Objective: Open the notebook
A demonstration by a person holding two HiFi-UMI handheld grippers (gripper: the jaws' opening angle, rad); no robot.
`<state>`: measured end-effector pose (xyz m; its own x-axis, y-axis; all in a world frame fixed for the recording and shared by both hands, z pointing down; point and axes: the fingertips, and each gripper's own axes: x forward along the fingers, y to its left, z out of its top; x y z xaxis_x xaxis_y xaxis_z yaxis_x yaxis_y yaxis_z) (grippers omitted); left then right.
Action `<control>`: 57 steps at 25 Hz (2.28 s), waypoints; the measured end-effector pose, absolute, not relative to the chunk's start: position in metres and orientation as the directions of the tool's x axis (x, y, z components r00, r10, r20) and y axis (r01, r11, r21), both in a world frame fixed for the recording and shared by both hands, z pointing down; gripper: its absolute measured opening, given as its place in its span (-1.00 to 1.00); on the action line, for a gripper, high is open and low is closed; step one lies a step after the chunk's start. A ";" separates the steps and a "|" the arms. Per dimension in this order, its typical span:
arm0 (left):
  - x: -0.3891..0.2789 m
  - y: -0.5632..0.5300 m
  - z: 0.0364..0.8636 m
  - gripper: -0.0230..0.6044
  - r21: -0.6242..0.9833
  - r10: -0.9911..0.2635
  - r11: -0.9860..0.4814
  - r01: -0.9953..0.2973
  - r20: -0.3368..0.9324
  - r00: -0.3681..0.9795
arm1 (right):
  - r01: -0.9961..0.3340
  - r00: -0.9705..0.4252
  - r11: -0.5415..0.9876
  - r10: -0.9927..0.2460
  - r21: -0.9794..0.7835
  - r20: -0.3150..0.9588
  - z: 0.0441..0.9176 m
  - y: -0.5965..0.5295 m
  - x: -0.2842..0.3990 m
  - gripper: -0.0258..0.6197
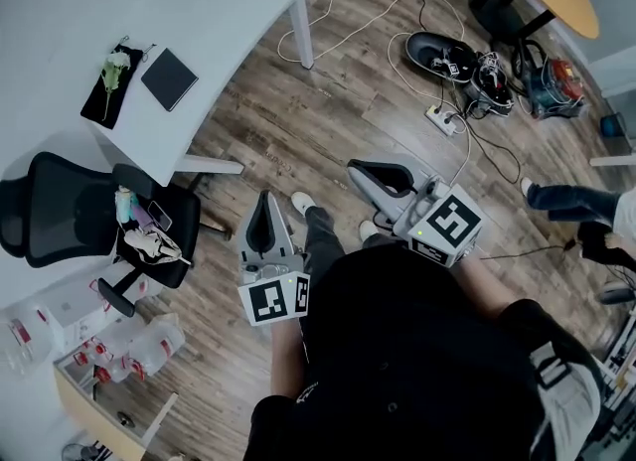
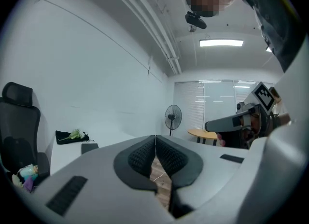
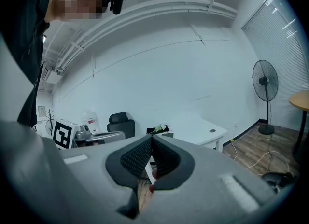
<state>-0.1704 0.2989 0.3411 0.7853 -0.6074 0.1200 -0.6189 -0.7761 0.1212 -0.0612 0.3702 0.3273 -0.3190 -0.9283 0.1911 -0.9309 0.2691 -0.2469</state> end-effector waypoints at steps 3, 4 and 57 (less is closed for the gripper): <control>-0.168 0.268 0.337 -0.91 0.123 -0.593 -0.789 -0.603 0.109 0.798 | -0.938 -0.297 0.246 -0.934 -0.244 0.200 0.328 0.343 -0.060 -0.91; -0.167 0.258 0.335 -0.91 0.123 -0.586 -0.794 -0.595 0.104 0.803 | -0.940 -0.290 0.239 -0.936 -0.244 0.200 0.327 0.334 -0.060 -0.91; -0.049 -0.017 0.360 -0.91 0.085 -0.698 -0.694 -0.715 0.166 0.697 | -0.860 -0.507 0.474 -0.833 -0.189 0.221 0.333 0.029 0.046 -0.90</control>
<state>-0.0489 -0.0171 0.3599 0.6966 -0.6981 0.1655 -0.7153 -0.6936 0.0854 0.0461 0.0291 0.3330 -0.5071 -0.8332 0.2206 -0.8603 0.4735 -0.1889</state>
